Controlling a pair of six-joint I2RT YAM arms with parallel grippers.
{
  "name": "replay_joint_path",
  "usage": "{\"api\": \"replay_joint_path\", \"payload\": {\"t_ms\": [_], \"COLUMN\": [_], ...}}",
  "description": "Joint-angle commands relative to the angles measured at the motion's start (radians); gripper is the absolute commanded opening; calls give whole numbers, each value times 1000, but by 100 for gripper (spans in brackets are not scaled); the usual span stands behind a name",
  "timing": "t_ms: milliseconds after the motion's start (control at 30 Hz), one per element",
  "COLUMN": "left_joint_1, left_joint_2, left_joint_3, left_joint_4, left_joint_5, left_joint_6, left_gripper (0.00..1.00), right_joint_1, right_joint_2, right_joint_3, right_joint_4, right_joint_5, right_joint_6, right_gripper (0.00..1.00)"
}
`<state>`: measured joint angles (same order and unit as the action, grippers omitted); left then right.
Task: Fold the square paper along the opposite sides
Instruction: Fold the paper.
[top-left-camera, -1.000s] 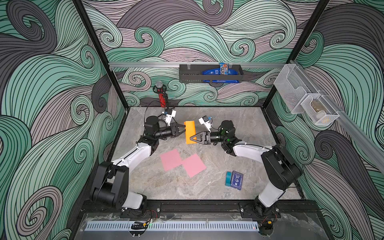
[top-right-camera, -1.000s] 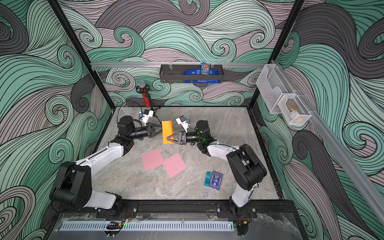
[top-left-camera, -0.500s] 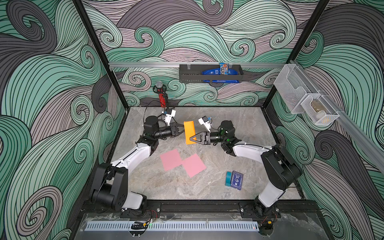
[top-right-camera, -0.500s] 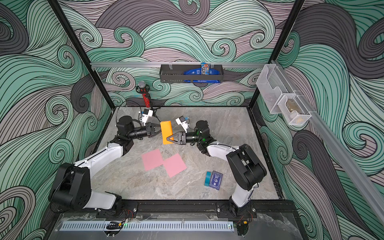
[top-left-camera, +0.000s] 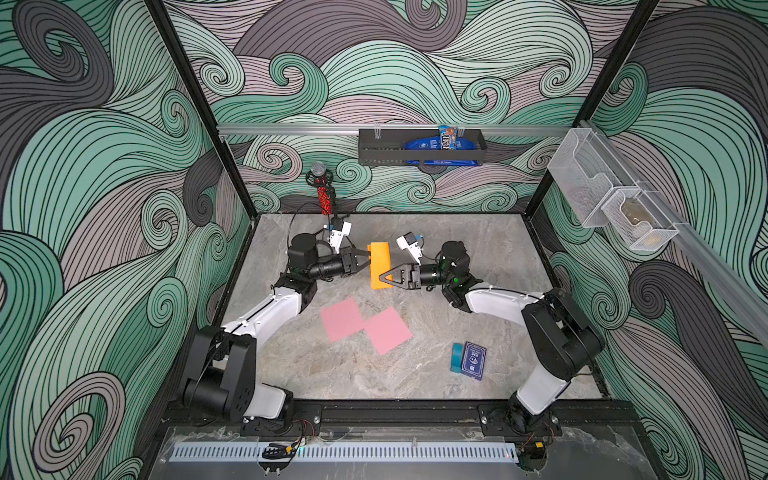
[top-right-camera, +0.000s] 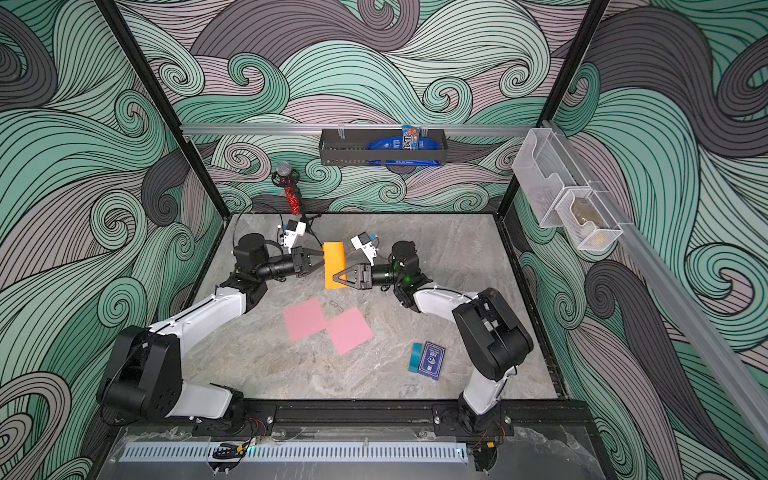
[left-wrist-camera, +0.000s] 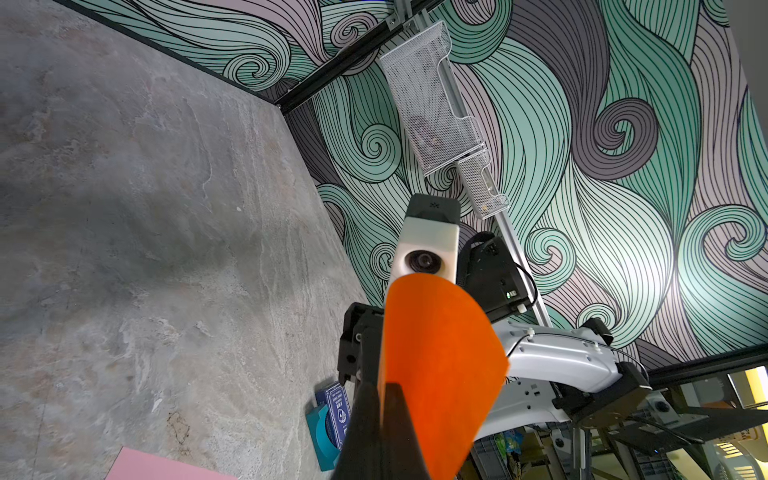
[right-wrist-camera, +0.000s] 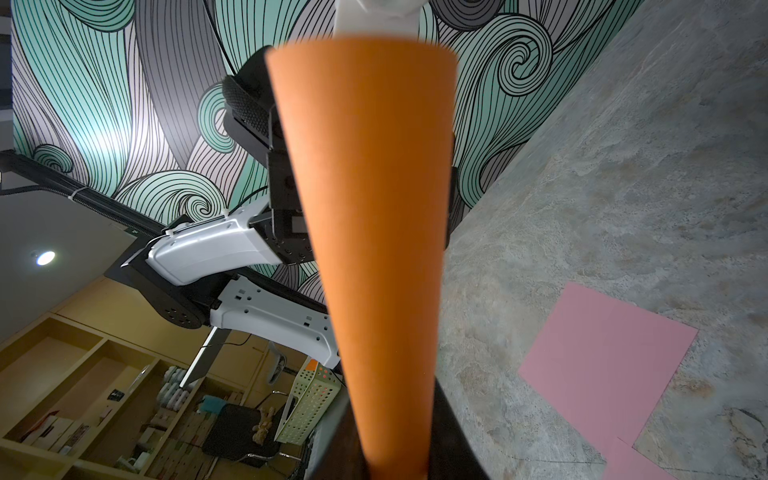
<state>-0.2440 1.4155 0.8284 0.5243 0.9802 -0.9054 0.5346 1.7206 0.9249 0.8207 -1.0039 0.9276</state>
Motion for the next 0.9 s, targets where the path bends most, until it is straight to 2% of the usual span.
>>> {"api": "replay_joint_path", "payload": {"t_ms": [0,867], "left_joint_1": [10,10], "left_joint_2": [-33,-38], "left_joint_3": [-1,1], "left_joint_4": [11,-3], "left_joint_5": [-3,-10], "left_joint_6": [22,33], "left_gripper": [0,0], "right_joint_1": [6,9], "right_joint_2": [19,22], "right_joint_3": [22,38], "right_joint_4": [18,3], "right_joint_5": [-12,-10], "right_joint_6": [1,-4], "right_gripper": [20,9]}}
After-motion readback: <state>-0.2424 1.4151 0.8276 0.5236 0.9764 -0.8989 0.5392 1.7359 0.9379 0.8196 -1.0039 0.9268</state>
